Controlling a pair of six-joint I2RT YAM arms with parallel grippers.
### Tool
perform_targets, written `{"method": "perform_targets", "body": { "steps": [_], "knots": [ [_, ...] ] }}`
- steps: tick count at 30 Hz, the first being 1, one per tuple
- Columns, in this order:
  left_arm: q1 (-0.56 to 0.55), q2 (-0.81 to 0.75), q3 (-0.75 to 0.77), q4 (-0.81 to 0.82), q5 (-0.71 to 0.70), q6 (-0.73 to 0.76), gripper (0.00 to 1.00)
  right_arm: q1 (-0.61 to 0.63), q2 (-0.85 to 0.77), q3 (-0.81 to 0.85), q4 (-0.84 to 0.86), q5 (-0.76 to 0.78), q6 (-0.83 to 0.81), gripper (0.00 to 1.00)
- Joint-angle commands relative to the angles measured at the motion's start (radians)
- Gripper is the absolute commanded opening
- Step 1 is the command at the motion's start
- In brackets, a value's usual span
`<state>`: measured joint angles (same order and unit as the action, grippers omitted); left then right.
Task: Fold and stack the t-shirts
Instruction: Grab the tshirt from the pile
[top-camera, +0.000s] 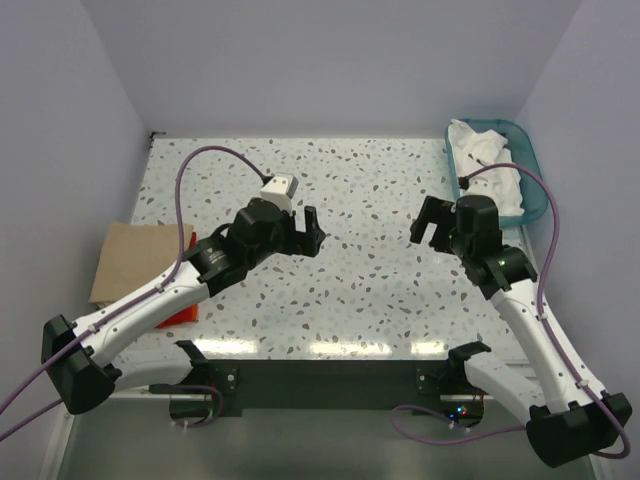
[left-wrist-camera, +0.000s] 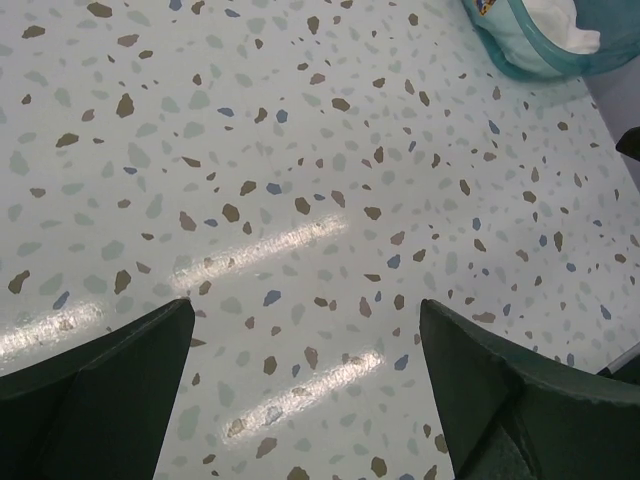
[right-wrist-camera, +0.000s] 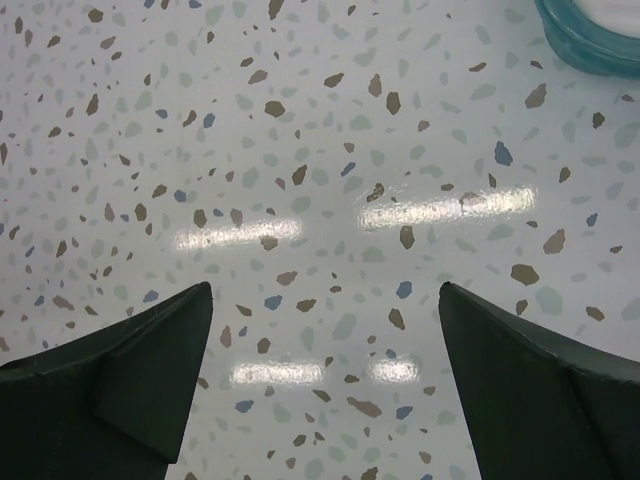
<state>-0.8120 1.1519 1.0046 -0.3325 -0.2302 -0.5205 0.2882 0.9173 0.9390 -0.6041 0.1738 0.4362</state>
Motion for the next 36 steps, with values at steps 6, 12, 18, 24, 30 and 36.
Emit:
{"method": "perform_targets", "body": {
  "steps": [6,12,18,24,30,36],
  "knots": [
    [0.007,-0.055,0.051,-0.030,0.005,0.068,1.00,0.003,0.141,0.067,0.144,0.069,-0.036,0.99],
    [0.007,-0.078,0.055,-0.060,0.049,0.082,1.00,-0.049,0.464,0.311,0.168,0.151,-0.077,0.99],
    [0.007,-0.106,0.055,-0.106,0.054,0.096,1.00,-0.233,0.799,0.623,0.205,0.168,-0.036,0.99],
    [0.008,-0.164,0.032,-0.128,0.040,0.097,1.00,-0.360,1.047,0.802,0.227,0.228,0.051,0.97],
    [0.008,-0.173,0.034,-0.146,0.068,0.108,1.00,-0.448,1.182,0.834,0.273,0.245,0.148,0.95],
    [0.008,-0.166,0.022,-0.143,0.094,0.122,1.00,-0.471,1.334,1.003,0.187,0.240,0.130,0.93]
  ]
}}
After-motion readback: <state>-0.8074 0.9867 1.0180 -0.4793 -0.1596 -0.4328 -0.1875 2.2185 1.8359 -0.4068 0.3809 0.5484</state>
